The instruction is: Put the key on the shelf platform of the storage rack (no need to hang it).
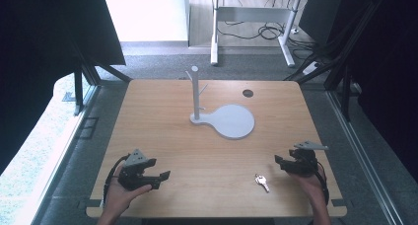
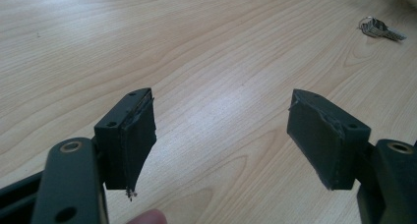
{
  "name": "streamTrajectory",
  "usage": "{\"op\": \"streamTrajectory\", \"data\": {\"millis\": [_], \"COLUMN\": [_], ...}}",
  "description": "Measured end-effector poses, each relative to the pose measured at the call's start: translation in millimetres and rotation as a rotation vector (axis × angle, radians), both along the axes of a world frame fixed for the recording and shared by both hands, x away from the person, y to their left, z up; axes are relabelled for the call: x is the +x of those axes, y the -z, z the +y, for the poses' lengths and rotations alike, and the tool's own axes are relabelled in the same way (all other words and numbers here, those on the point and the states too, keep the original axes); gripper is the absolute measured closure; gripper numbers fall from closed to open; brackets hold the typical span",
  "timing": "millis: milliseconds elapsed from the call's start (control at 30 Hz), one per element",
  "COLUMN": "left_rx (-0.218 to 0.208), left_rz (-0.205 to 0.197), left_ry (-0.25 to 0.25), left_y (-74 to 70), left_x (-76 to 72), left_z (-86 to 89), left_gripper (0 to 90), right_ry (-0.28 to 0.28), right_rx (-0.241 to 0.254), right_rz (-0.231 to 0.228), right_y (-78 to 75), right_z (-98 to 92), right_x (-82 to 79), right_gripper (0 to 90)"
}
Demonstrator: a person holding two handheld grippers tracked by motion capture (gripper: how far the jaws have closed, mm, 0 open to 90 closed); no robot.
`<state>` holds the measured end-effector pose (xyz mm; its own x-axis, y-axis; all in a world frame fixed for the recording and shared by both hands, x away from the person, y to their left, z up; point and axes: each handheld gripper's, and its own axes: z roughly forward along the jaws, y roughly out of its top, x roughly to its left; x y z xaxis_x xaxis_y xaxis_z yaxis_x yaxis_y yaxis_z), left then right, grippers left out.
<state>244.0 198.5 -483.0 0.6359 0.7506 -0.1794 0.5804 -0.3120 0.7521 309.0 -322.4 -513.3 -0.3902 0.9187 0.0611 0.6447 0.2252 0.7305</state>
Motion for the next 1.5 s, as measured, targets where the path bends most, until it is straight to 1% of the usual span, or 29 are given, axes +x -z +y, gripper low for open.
{"op": "streamTrajectory", "data": {"millis": [67, 200, 300, 367, 433, 567, 633, 667, 700, 767, 800, 900, 1033, 1067, 1133, 1200, 1267, 1333, 1467, 1500], "left_rx": [0.002, 0.01, 0.011, 0.022, 0.023, 0.025, 0.026, 0.026, 0.024, 0.023, 0.02, 0.022, 0.024, 0.024, 0.023, 0.024, 0.019, 0.014, 0.017, 0.017], "left_rz": [0.001, 0.003, 0.008, 0.016, 0.018, 0.022, 0.021, 0.021, 0.018, 0.018, 0.017, 0.018, 0.021, 0.021, 0.024, 0.023, 0.019, 0.014, 0.012, 0.013], "left_ry": [-0.001, -0.003, -0.001, 0.008, 0.014, 0.018, 0.017, 0.017, 0.016, 0.014, 0.005, 0.002, -0.001, 0.0, 0.0, 0.0, 0.002, 0.0, 0.004, 0.005], "left_y": [-0.2, 0.2, 0.8, 2.3, 3.1, 4.0, 4.1, 4.1, 3.9, 3.6, 3.3, 2.6, 3.2, 3.5, 4.1, 3.7, 2.2, 0.5, 0.2, 0.3], "left_x": [-0.2, 0.0, 0.1, 0.3, 0.3, 0.1, 0.2, 0.2, 0.4, 0.5, 0.5, 0.9, 1.6, 1.9, 1.9, 1.4, 0.4, -0.5, -1.3, -1.4], "left_z": [0.2, 0.0, -0.4, -2.4, -4.3, -6.5, -6.6, -6.6, -5.8, -5.2, -4.1, -2.6, -2.5, -2.8, -3.5, -3.5, -2.6, -2.1, -3.7, -4.3], "left_gripper": [26.7, 26.7, 26.7, 26.6, 26.6, 26.6, 26.6, 26.6, 26.6, 26.6, 26.6, 26.6, 26.6, 26.6, 26.6, 26.6, 26.6, 26.7, 26.7, 26.7], "right_ry": [-0.004, -0.003, 0.008, 0.018, 0.022, 0.022, 0.013, 0.013, 0.003, 0.0, -0.011, -0.017, -0.045, -0.053, -0.065, -0.06, -0.067, -0.082, -0.105, -0.111], "right_rx": [-0.007, -0.001, 0.017, 0.018, 0.02, 0.03, 0.01, 0.01, -0.015, -0.016, -0.02, -0.027, -0.024, -0.026, -0.037, -0.048, -0.059, -0.056, -0.049, -0.045], "right_rz": [-0.006, -0.009, -0.003, 0.005, 0.011, 0.01, 0.001, 0.001, -0.015, -0.019, -0.03, -0.033, -0.024, -0.016, -0.009, 0.002, 0.013, 0.024, 0.047, 0.059], "right_y": [-0.8, -3.0, -4.1, -3.8, -3.7, -6.2, -8.4, -8.4, -12.1, -13.6, -18.5, -23.4, -30.3, -31.9, -36.1, -41.5, -47.3, -52.4, -60.1, -61.6], "right_z": [0.6, 0.7, 0.5, 1.3, 1.5, 0.6, 1.4, 1.4, 3.4, 3.9, 4.7, 5.6, 6.7, 7.0, 7.8, 8.8, 10.2, 11.1, 11.4, 11.3], "right_x": [-0.9, -1.9, -1.8, -1.8, -1.5, -2.6, -4.1, -4.1, -6.3, -6.9, -8.3, -9.3, -9.4, -9.0, -7.7, -6.7, -7.2, -8.7, -12.3, -13.5], "right_gripper": [33.5, 34.3, 35.2, 35.6, 36.3, 38.8, 39.4, 39.4, 39.8, 39.8, 40.3, 41.8, 43.9, 44.2, 45.4, 47.0, 47.9, 48.1, 49.1, 49.1]}}
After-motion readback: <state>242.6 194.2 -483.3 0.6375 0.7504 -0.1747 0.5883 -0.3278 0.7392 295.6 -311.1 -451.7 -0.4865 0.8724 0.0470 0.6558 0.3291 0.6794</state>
